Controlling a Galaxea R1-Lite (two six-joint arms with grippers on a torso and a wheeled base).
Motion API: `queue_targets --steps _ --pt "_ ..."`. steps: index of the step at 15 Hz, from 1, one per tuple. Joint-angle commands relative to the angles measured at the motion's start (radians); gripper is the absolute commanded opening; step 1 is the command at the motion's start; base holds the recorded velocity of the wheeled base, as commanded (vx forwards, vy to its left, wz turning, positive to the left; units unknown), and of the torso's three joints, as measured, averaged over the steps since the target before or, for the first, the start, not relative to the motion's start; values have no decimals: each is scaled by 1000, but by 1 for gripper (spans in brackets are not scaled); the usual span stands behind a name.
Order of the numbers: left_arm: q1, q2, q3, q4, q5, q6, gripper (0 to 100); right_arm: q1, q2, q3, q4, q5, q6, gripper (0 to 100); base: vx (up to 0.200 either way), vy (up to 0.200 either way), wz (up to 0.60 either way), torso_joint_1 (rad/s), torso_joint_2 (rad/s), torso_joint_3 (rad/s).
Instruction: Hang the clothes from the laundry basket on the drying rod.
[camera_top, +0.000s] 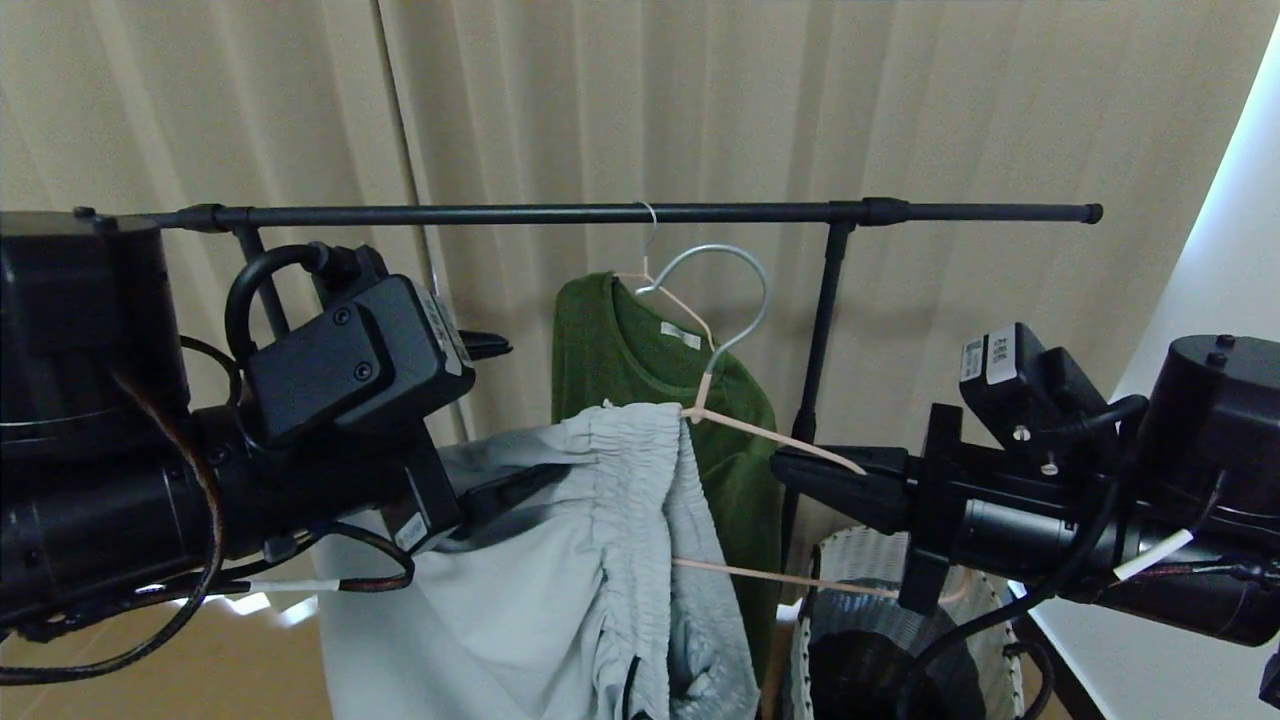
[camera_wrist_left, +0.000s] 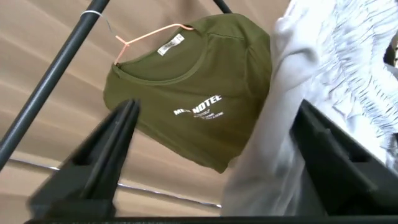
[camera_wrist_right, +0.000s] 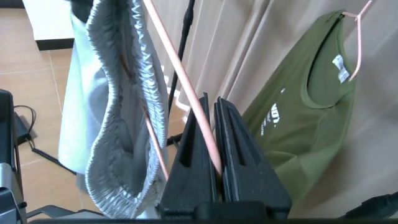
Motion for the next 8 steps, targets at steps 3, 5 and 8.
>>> queue_targets --steps 3,5,8 --pt "1 2 2 0 -9 -3 0 0 -2 3 -3 1 0 0 0 0 0 0 0 0" --pt "3 1 6 1 -9 -4 0 0 -3 1 -5 -1 1 0 0 0 0 0 0 0" --pt "6 -12 86 -55 -6 -10 0 -1 -5 1 -5 -2 0 0 0 0 0 0 0 0"
